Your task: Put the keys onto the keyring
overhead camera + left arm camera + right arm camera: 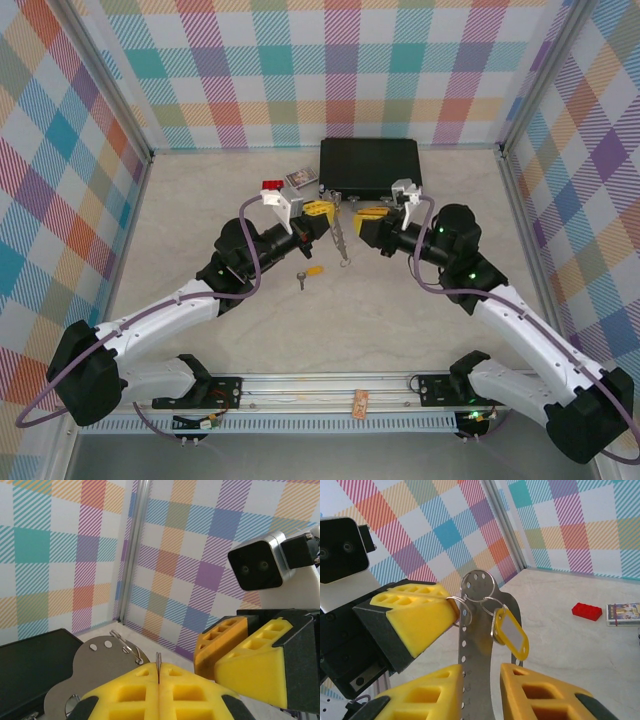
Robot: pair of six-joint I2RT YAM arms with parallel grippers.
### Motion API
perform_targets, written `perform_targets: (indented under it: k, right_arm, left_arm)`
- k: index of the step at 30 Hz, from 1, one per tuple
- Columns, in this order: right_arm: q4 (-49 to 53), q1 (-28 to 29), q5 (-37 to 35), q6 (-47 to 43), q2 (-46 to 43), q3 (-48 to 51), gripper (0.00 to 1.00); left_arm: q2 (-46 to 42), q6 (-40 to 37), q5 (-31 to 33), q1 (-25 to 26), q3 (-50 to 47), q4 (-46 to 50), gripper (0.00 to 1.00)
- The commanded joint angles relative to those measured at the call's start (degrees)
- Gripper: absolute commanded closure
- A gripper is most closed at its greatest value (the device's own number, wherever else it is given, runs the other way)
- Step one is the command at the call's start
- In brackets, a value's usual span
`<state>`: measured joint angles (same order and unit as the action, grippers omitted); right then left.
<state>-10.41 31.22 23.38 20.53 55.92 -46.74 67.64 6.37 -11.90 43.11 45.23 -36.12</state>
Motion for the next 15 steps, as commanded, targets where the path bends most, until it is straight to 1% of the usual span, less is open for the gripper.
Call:
perform_targets:
  k: [1,7,9,15]
  right_arm:
    - [-2.98,0.48,2.20,0.27,0.92,-2.69,0.77]
    - [-4.43,0.51,3.81,0.98,2.85,-3.40,0.82]
    - [-5.32,0.50,4.71,1.47,3.48,-3.61,0.83]
    - [-7.16,0.42,5.84,2.64,4.17,-3.71,0.84]
  left_arm:
    - [-1.63,0.43,-0.65,0.48,-0.62,-3.26,1.00]
    - [-0.56,2.49,-2.93,0.43,-1.05,-6.29,1.00]
    - [-0.02,3.86,-3.56,0.47,-1.43,-8.18,1.00]
    - [1.82,8.67,-5.78,0.04,-2.58,-15.03,1.00]
